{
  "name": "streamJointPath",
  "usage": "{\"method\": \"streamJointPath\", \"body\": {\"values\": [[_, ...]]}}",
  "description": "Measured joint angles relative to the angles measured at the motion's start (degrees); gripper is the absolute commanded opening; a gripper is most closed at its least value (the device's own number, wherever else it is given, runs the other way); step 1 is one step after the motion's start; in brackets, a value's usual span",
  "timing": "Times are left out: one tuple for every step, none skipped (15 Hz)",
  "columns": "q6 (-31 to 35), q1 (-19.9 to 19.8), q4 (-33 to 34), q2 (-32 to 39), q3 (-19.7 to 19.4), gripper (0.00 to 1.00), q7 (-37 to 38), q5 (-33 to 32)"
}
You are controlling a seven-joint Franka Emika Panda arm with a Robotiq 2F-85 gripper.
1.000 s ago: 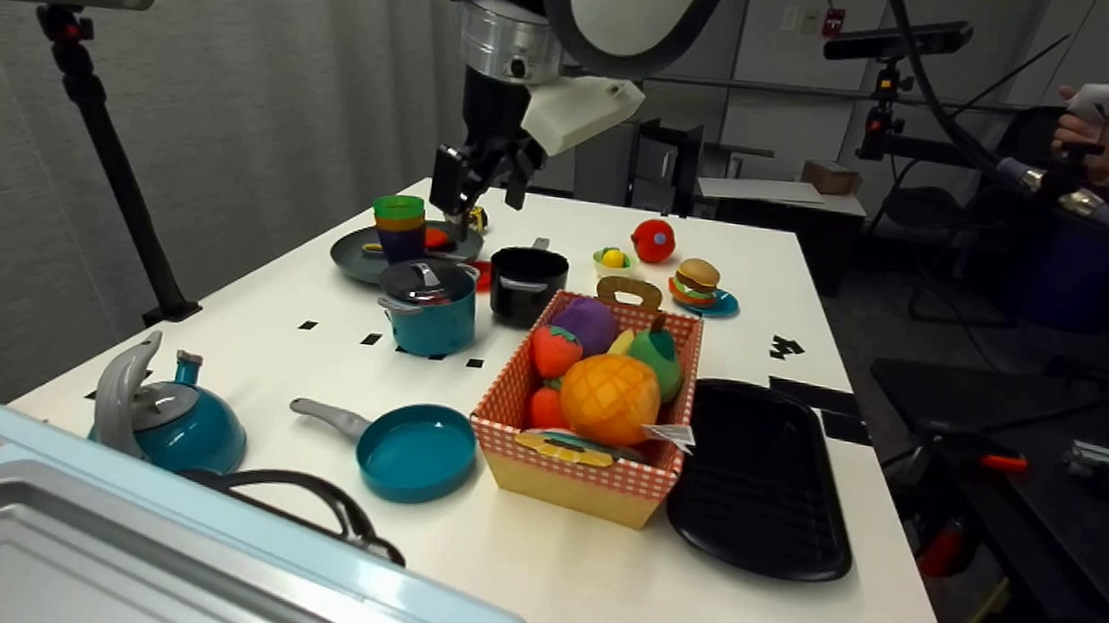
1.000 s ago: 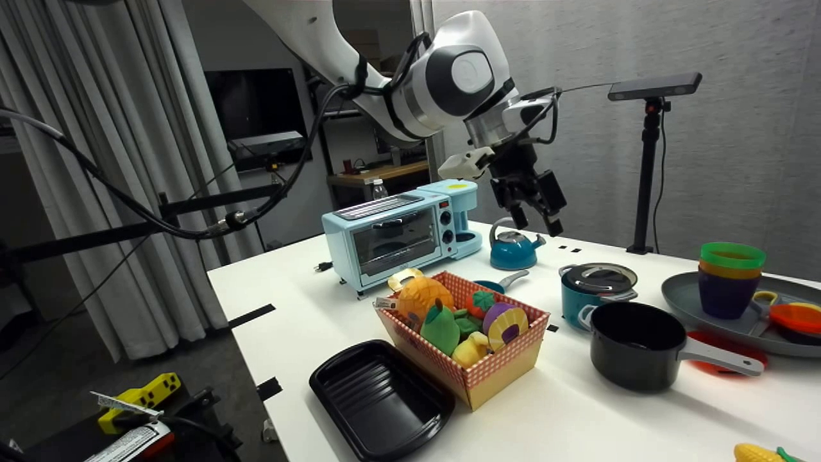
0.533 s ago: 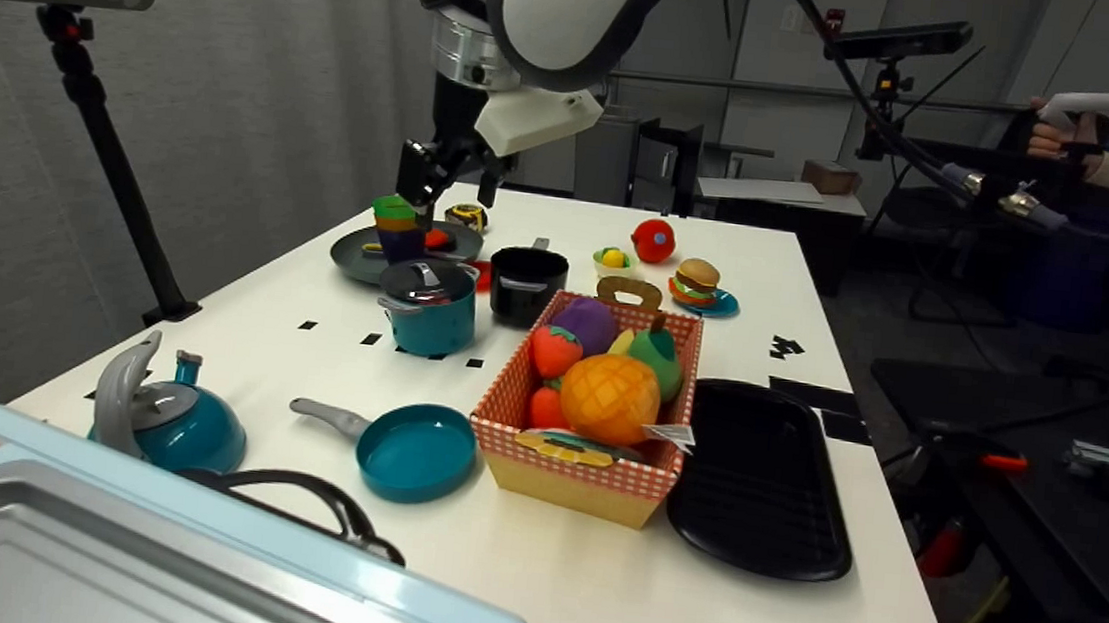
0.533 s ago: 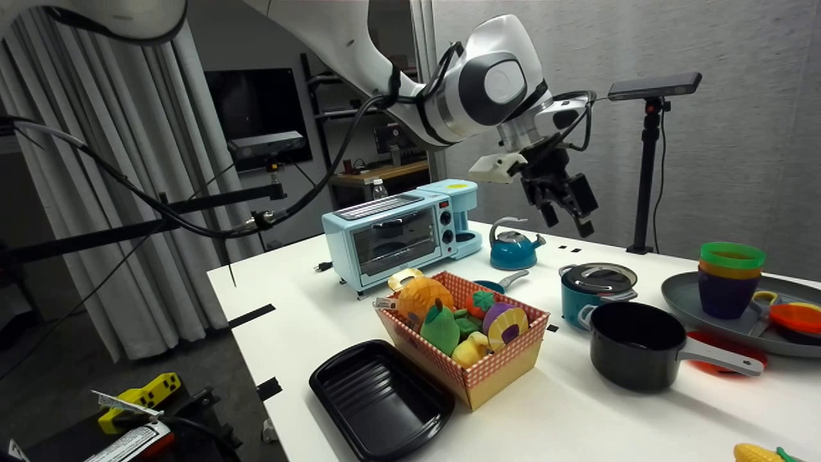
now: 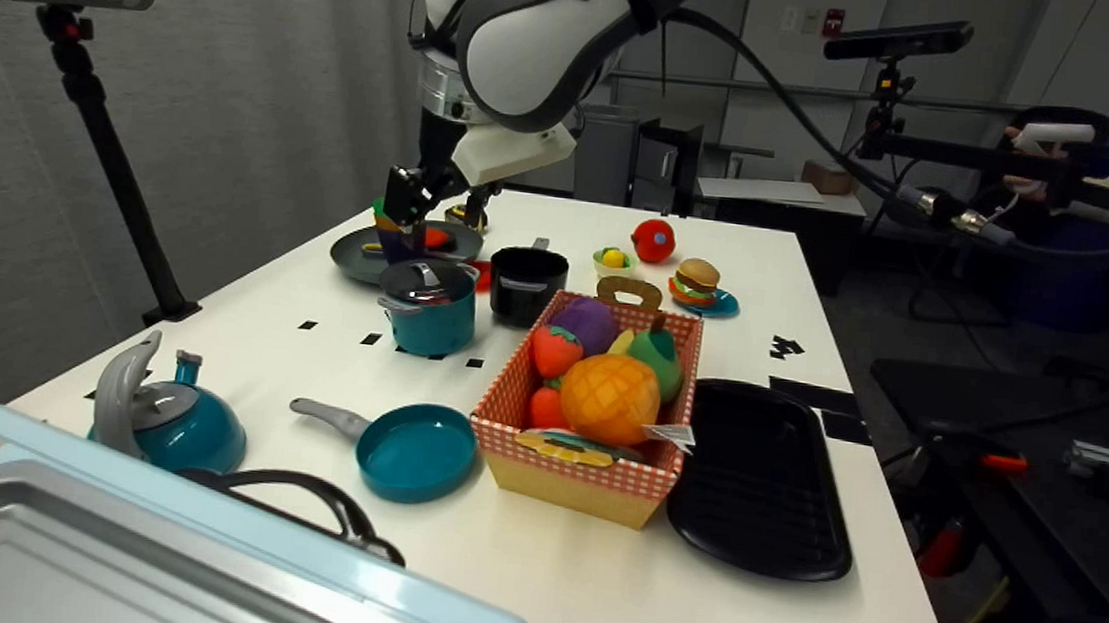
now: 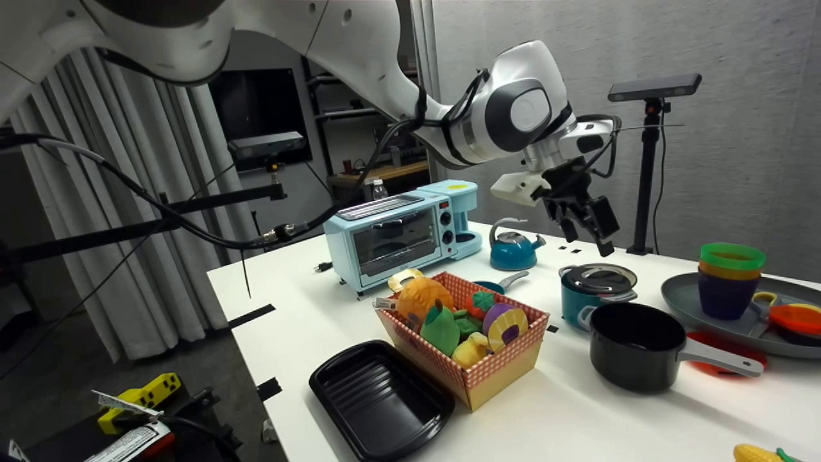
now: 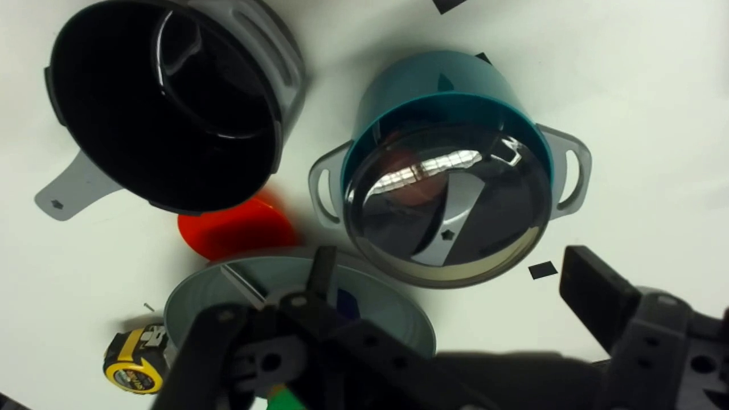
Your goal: Transfer the lid from the blue pot to the black pot
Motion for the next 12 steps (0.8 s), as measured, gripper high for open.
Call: {"method": "streamJointPath", "body": {"values": [[0.0,-0.1,1.1,1.1,0.0,1.0,0.0,0.0],[0.0,-0.2,2.3,2.3,0.0,1.0,0.0,0.0],[-0.1,-0.2,3.3,3.3,0.0,1.0,0.0,0.0],[-0.2,-0.3,4.3,4.2,0.0,1.0,0.0,0.0],[-0.2,-0.3,5.2,5.1,0.0,1.0,0.0,0.0],[-0.5,-0.3,6.1,6.0,0.0,1.0,0.0,0.0],[-0.9,-0.4,7.2,6.8,0.0,1.0,0.0,0.0],[-1.5,-0.5,8.4,7.6,-0.1,1.0,0.0,0.0],[-2.1,-0.7,9.5,8.3,-0.1,1.0,0.0,0.0],[-2.7,-0.8,10.5,9.0,-0.2,0.99,0.1,0.0],[-3.1,-0.8,11.3,9.6,-0.2,0.98,0.1,0.0],[-3.4,-0.8,12.1,10.2,-0.2,0.99,0.2,0.0]]}}
